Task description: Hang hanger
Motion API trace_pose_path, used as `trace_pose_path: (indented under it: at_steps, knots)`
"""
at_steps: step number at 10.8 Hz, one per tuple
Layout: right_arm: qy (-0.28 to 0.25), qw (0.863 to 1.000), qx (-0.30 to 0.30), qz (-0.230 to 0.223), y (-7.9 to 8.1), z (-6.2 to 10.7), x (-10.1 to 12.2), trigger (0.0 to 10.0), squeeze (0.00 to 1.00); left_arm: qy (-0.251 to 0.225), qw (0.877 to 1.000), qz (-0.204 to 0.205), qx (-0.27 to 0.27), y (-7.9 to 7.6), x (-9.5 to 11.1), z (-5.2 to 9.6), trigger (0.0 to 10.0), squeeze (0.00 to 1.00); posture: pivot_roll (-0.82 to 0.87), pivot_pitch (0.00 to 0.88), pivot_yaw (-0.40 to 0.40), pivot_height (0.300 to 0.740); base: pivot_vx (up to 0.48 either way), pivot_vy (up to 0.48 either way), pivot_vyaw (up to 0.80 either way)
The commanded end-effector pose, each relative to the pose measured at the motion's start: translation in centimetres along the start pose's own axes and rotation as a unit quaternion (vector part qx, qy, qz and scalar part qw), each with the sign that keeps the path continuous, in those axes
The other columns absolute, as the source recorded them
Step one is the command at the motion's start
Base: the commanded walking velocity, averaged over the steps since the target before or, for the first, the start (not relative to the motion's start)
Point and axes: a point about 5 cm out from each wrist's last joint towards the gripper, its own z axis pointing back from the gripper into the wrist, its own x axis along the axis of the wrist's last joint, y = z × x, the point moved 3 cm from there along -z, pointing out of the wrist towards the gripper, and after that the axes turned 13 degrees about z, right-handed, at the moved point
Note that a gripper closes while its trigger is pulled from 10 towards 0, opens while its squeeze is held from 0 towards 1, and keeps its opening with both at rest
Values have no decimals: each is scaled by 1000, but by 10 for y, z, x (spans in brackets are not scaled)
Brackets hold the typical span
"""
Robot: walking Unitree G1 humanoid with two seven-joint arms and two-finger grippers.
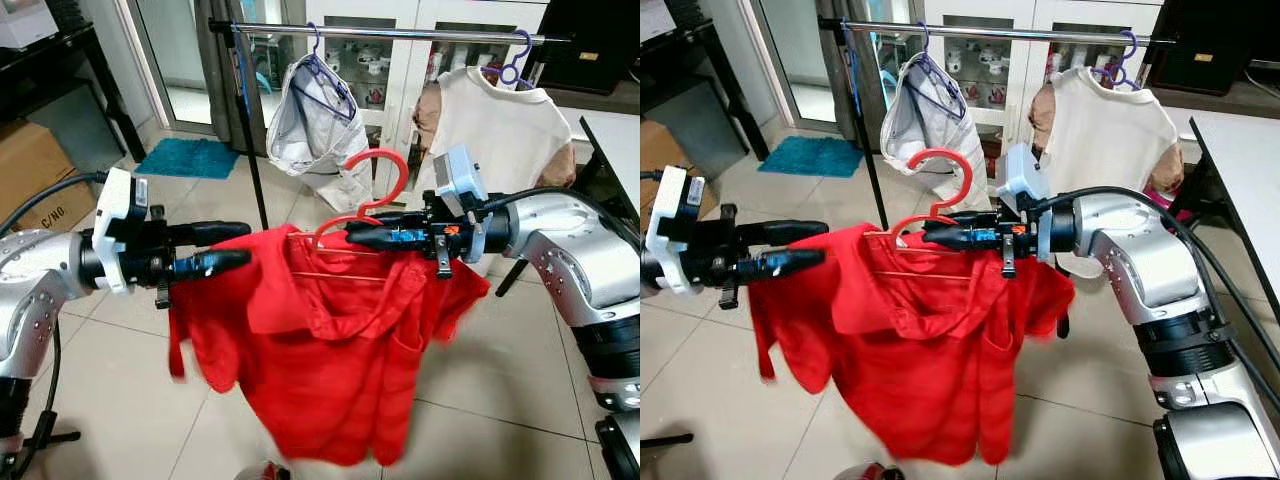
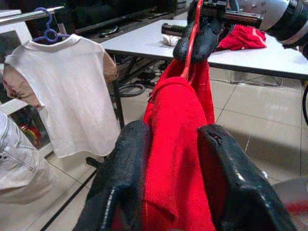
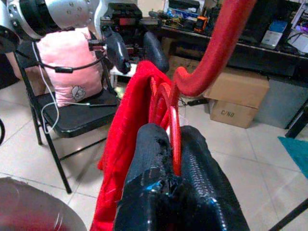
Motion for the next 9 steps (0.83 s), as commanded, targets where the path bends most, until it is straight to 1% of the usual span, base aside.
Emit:
trace_pose_path:
  at_steps: [1,2,3,4,5,6,7,8,9]
  knots:
    - [4,1000,-1,5,-1,2,1,0,0,16,1000,-23,2,-2,3,4,10000,1000,-88,0,62,740,0,0,0]
    - [3,1000,-3,3,-1,1,1,0,0,11,999,-28,12,0,5,6,10000,1000,-88,0,62,740,0,0,0]
    - [15,1000,-22,-5,-1,2,-6,0,0,-31,995,-39,82,17,18,10,10000,1000,-86,0,56,740,0,0,0]
    - [24,998,-53,-15,-3,3,-13,0,0,-42,991,-41,120,24,22,12,10000,1000,-84,0,53,740,0,0,0]
    - [40,992,-117,-33,-6,5,-26,0,0,-75,982,-34,172,32,28,17,10000,1000,-86,0,52,740,0,0,0]
    - [65,981,-171,-57,-3,5,-42,0,0,-89,966,-31,242,40,24,23,10000,1000,-83,0,48,740,0,0,0]
    - [82,975,-194,-70,2,3,-52,0,0,-76,958,-27,275,42,16,23,10000,608,-70,0,38,740,0,0,0]
    - [107,951,-270,-106,4,3,-66,0,0,-81,948,-8,307,40,3,19,10000,0,-51,0,17,740,0,0,0]
    - [126,924,-336,-131,3,5,-76,0,0,-85,929,5,361,35,-10,19,10000,0,-43,0,12,740,0,0,0]
